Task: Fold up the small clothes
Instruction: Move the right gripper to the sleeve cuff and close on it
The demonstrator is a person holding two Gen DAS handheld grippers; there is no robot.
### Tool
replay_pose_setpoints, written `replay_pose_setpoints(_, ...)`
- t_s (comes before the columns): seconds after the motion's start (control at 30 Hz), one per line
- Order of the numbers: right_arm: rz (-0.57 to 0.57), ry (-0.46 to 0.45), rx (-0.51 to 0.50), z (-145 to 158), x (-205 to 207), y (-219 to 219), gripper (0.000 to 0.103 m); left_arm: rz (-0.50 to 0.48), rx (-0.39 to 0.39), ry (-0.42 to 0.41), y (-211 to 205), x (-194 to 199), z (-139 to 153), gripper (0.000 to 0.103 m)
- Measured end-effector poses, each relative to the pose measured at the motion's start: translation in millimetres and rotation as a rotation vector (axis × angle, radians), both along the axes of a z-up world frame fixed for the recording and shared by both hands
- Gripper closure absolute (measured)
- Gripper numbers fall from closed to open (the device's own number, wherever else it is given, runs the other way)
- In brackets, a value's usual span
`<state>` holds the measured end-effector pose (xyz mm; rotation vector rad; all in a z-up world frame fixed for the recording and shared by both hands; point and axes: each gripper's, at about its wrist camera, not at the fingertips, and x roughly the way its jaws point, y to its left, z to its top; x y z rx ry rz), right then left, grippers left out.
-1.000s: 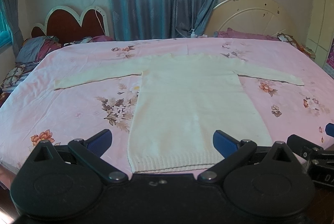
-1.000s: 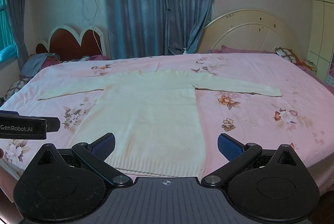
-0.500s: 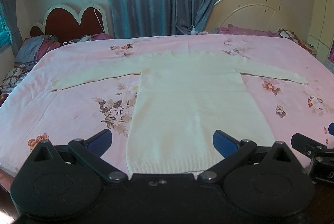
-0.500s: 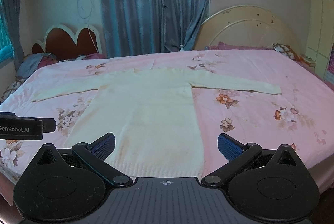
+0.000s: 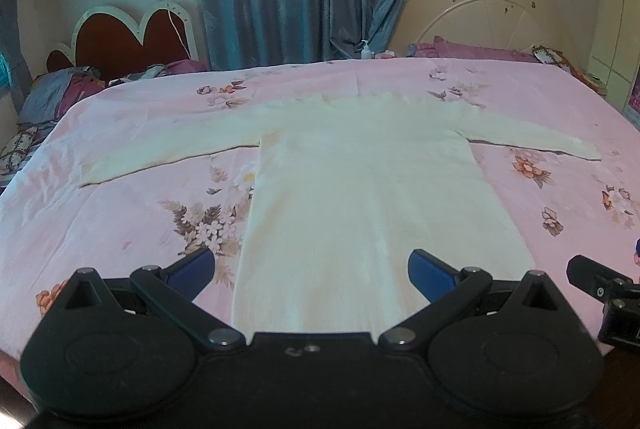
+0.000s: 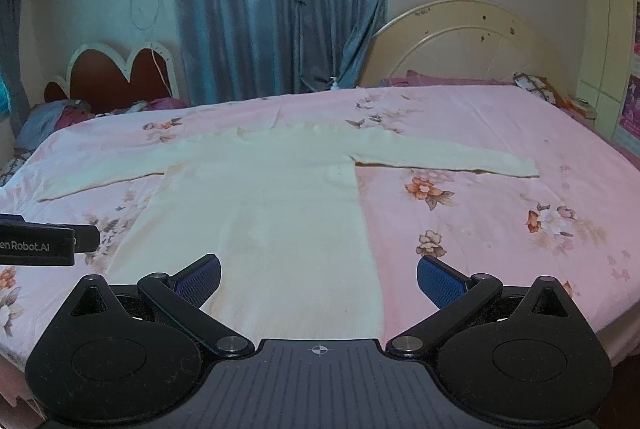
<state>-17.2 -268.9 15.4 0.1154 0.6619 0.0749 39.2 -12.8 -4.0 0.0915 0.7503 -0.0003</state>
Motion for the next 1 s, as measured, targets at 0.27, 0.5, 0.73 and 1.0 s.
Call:
replay_pose_setpoints(0.27, -0.039, 0.02, -0.014, -11.1, 40.2, 5.5, 0.0, -0.024, -0.001, 0.022, 7.4, 49.2, -9.3, 0.001)
replay_pose_setpoints(0.5, -0.097, 0.023, 0.007, -14.4, 86.4, 9.3, 0.0, -0.076, -0.003, 0.012, 19.0, 99.3, -17.4, 0.001)
replay_pose_setpoints(0.73, -0.159, 0.01, -0.009, -17.8, 130.3, 8.0, 0.0, -0.093, -0.021, 0.018, 30.5, 150.4, -27.1, 0.001)
replay_pose_setpoints(1.0, -0.205, 0.01, 0.008, -26.5, 167.9, -22.4, 0.0, -0.09, -0.037, 0.031, 25.0, 186.5, -38.0, 0.001)
